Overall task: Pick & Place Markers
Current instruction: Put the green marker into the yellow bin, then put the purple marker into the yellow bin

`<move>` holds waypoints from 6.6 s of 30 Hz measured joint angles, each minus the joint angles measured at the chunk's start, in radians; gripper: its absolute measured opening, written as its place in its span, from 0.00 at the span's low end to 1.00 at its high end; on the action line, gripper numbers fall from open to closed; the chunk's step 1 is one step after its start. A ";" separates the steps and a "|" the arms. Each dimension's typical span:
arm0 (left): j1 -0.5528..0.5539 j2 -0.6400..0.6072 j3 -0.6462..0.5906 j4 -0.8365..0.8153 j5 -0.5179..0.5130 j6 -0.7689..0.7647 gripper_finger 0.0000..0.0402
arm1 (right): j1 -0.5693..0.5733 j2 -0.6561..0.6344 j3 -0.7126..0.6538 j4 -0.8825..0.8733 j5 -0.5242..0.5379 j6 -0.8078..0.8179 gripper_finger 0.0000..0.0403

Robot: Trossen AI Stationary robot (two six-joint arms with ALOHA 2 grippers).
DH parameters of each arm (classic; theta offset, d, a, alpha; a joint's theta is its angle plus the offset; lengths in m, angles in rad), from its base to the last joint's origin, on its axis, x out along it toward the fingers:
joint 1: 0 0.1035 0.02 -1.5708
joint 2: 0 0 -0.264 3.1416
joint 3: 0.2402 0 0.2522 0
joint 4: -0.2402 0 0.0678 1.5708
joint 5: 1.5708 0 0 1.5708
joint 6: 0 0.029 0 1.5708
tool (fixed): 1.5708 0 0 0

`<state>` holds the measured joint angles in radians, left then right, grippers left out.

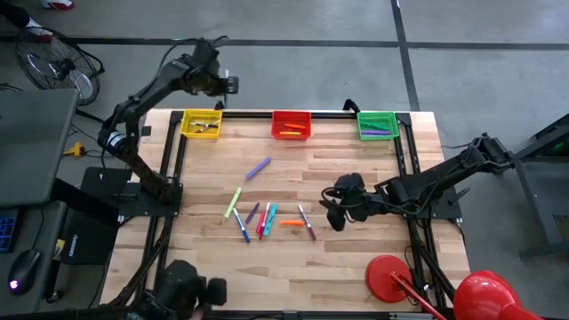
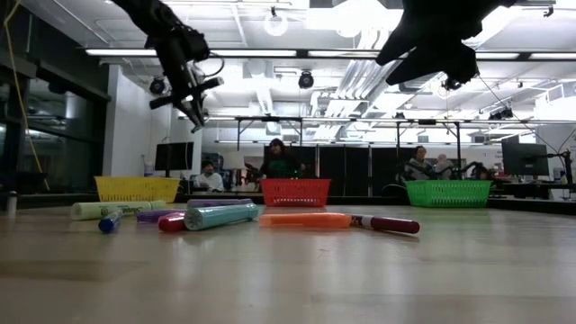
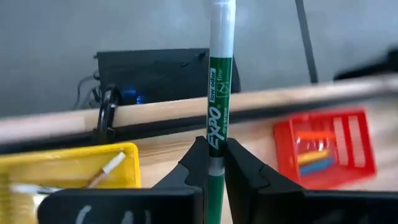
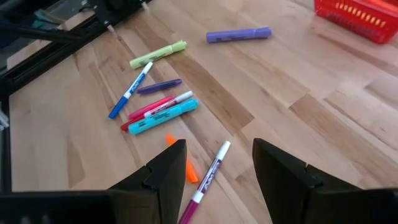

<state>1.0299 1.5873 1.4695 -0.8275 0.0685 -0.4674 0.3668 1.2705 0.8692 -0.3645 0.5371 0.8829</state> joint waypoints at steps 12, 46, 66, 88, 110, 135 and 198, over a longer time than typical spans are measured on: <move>0.018 -0.221 -0.389 0.264 -0.177 -0.482 0.06 | 0.000 0.000 0.000 -0.008 0.014 0.036 0.43; 0.017 -0.260 -0.714 0.444 -0.313 -1.458 0.05 | 0.000 0.000 0.000 -0.004 0.008 0.217 0.43; 0.017 -0.215 -0.714 0.385 -0.351 -1.554 0.11 | 0.000 0.000 0.000 0.038 0.019 0.243 0.43; 0.017 -0.215 -0.714 0.370 -0.313 -1.501 0.13 | 0.000 0.000 0.000 0.040 0.008 0.241 0.43; 0.017 -0.215 -0.714 0.463 -0.288 -1.421 0.13 | 0.000 0.000 0.000 0.040 0.009 0.217 0.43; 0.017 -0.215 -0.714 0.443 -0.337 -1.288 0.14 | 0.000 0.000 -0.001 0.040 0.007 0.210 0.43; 0.017 -0.234 -0.713 0.660 0.617 -0.055 0.42 | 0.001 0.000 -0.001 0.026 -0.082 0.100 0.43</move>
<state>1.0466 1.3537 0.7563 -0.1678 0.6850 -0.5221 0.3674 1.2705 0.8684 -0.3385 0.4555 0.9826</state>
